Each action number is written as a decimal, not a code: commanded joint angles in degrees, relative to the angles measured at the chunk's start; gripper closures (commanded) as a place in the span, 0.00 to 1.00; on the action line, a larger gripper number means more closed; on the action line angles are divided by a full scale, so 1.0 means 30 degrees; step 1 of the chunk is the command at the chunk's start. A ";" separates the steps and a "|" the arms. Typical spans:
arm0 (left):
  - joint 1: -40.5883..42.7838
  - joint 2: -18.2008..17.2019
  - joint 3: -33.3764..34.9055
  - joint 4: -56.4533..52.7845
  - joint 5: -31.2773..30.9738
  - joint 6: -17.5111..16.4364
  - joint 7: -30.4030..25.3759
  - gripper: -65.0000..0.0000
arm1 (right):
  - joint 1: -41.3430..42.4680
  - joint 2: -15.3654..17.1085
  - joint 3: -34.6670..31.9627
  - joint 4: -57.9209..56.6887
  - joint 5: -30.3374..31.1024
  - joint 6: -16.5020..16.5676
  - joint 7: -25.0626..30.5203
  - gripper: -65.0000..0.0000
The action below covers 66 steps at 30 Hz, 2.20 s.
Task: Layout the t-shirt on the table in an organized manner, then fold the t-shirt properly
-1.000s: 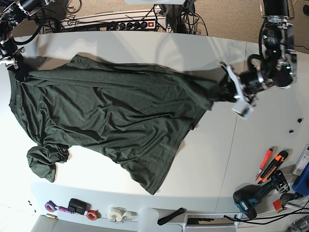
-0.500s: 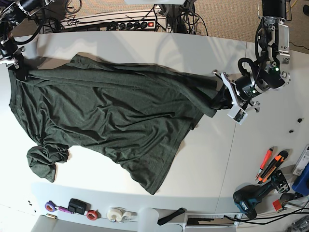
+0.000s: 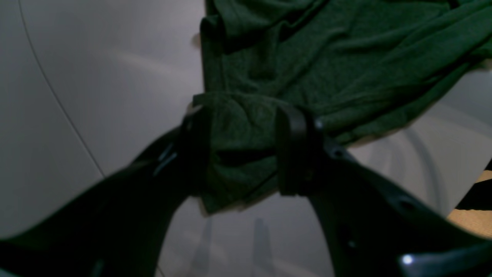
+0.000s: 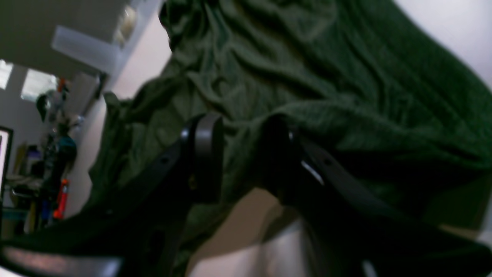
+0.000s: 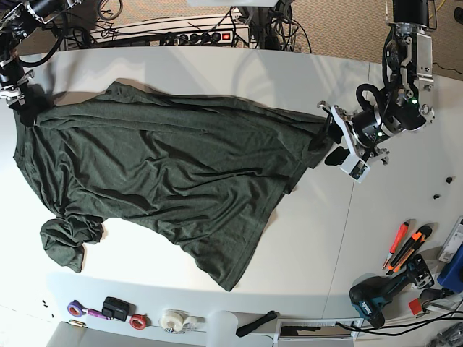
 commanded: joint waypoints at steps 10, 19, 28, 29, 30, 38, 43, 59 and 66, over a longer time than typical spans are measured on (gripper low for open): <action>-0.0219 -0.0204 -0.0109 0.0291 -0.0284 0.0000 -0.0568 0.57 | 0.0058 0.0561 0.0095 0.0248 0.1508 0.0361 0.0138 0.66; 0.0321 -0.0204 -0.0109 0.0277 -0.0284 0.0000 -0.0801 0.57 | 0.0000 0.0568 0.1872 0.0255 0.4335 0.0361 -0.2018 0.66; 0.0663 0.0474 -0.0109 0.0277 -0.0299 -0.0022 -0.1450 0.57 | -0.1683 0.0510 0.2973 0.0255 0.6305 0.0361 -0.4116 0.66; 0.0663 0.0539 -0.0109 0.0277 -0.0299 -0.0102 -0.1596 0.57 | -0.1763 0.0459 0.2965 0.0255 0.6305 0.0361 -0.4153 0.66; 0.0663 0.0597 -0.0109 0.0277 -0.0335 -0.0168 -0.1603 0.57 | -0.1821 0.0372 0.2951 0.0255 0.6305 0.0361 -0.4197 0.66; 0.0619 0.0911 -0.0109 0.0277 -0.0350 -0.0160 -0.1559 0.57 | -0.1851 -0.0962 0.0816 0.0255 0.6305 0.0361 -0.4507 0.66; 0.0627 0.0903 -0.0109 0.0277 -0.0328 -0.0153 -0.1545 0.57 | -0.1836 -0.1107 -0.1756 0.0255 0.6305 0.0361 -0.4507 0.66; 0.0619 0.0903 -0.0109 0.0277 0.0073 -0.0153 -0.1421 0.57 | -0.2076 -0.3963 -0.2157 0.0270 0.6305 0.0361 -0.4507 0.66; 0.0619 0.0903 -0.0109 0.0277 0.0080 -0.0153 -0.1413 0.57 | -0.3687 -0.4612 -0.2157 0.0270 0.6305 0.0361 -0.4507 0.66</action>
